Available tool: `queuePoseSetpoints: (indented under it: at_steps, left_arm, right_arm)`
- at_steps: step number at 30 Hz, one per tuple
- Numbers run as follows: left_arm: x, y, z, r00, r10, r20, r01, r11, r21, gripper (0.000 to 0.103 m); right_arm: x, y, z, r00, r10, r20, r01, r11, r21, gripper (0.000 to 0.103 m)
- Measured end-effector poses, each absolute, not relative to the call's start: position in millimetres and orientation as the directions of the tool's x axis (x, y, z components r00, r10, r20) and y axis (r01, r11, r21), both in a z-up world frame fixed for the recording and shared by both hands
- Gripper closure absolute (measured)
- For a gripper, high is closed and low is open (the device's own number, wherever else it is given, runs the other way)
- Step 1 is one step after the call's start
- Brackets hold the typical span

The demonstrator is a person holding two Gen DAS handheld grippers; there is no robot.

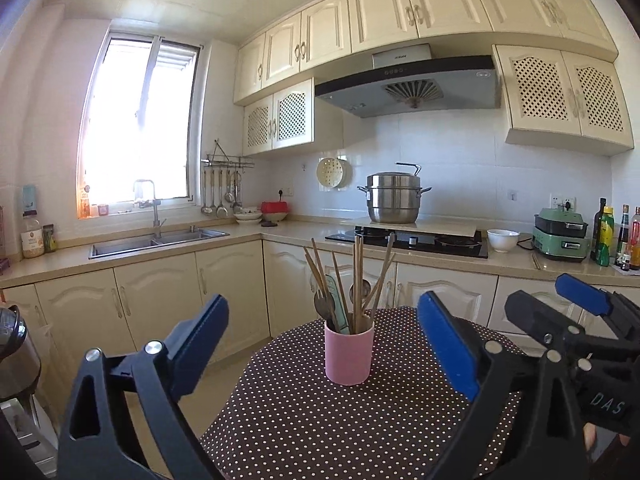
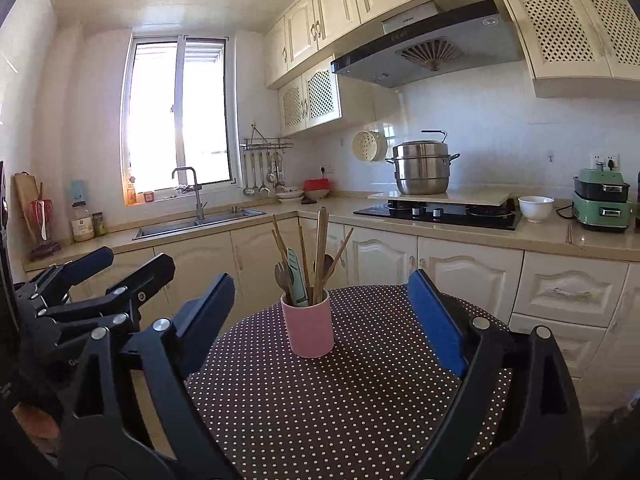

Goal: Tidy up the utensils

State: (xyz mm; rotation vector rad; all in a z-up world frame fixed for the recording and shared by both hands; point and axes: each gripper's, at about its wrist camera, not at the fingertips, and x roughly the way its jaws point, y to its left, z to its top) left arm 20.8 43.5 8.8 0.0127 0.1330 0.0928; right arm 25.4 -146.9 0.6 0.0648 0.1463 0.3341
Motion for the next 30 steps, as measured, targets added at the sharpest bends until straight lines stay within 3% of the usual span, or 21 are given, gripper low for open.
queuePoseSetpoints:
  at_steps: [12,30]
  left_arm:
    - [-34,37,6,0.993,0.082,-0.09,-0.083,0.996,-0.011,0.009]
    - [-54,36,12,0.995,0.09,-0.039,-0.09,0.996,0.01,0.009]
  right_arm:
    - [-36,-146,-1,0.965,0.258,-0.054,-0.259,0.966,-0.024,0.012]
    - [-49,-152,-2,0.967,0.253,-0.014,-0.253,0.967,-0.037,0.011]
